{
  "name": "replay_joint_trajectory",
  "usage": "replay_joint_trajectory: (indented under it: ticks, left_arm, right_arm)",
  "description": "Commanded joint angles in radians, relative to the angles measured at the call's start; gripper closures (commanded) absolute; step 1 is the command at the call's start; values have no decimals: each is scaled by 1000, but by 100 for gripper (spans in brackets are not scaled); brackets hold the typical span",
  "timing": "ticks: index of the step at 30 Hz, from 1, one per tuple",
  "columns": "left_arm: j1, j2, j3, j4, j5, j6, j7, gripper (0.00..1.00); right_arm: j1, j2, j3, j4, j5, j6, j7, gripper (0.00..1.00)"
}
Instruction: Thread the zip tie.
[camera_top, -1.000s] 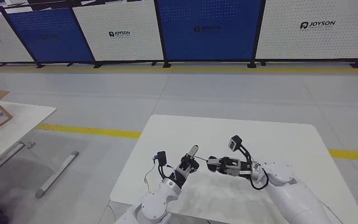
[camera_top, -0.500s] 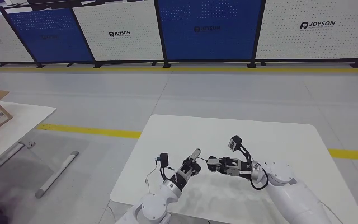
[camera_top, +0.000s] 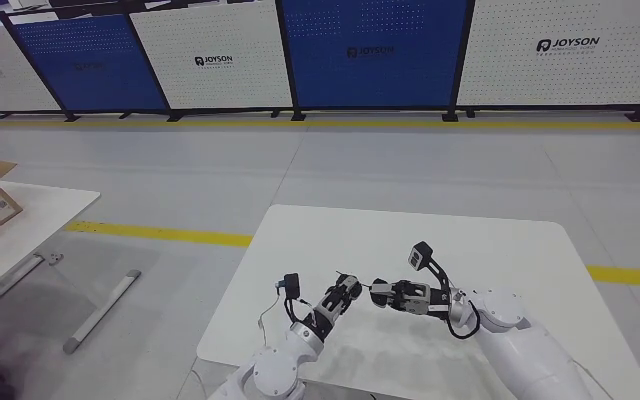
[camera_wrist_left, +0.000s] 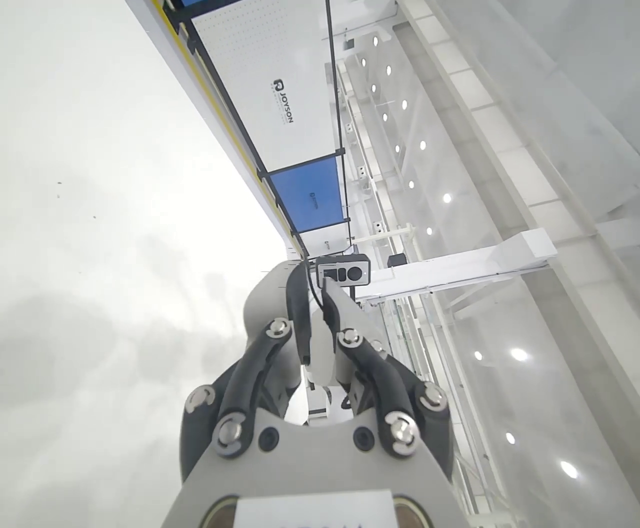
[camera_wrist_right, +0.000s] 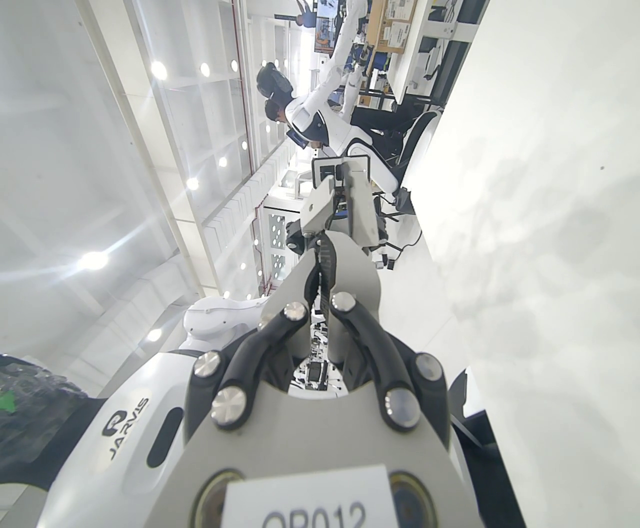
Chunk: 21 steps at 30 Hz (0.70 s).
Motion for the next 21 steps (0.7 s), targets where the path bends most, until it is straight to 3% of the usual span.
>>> replay_joint_trajectory:
  ticks: [1,3,4,8,10,11,13,21]
  left_arm:
    - [5,0,-4,-3,-2,-10,-8,100]
    - [9,1,-9,-6,-5,-18,-15,87]
    - [11,1,-11,-7,-5,-20,-17,85]
    - [14,0,-15,-9,-3,-22,-24,55]
    - [15,0,-16,-10,3,-24,-23,46]
    - [14,-1,-16,-10,4,-26,-17,44]
    - [12,-3,-14,-9,-1,-28,-15,50]
    - [7,-7,-13,-5,-1,-28,-23,58]
  right_arm:
    - [0,0,0,0,0,0,0,100]
    - [0,0,0,0,0,0,0,100]
    - [0,0,0,0,0,0,0,100]
    - [0,0,0,0,0,0,0,100]
    - [0,0,0,0,0,0,0,100]
    - [0,0,0,0,0,0,0,100]
    - [0,0,0,0,0,0,0,100]
    - [0,0,0,0,0,0,0,100]
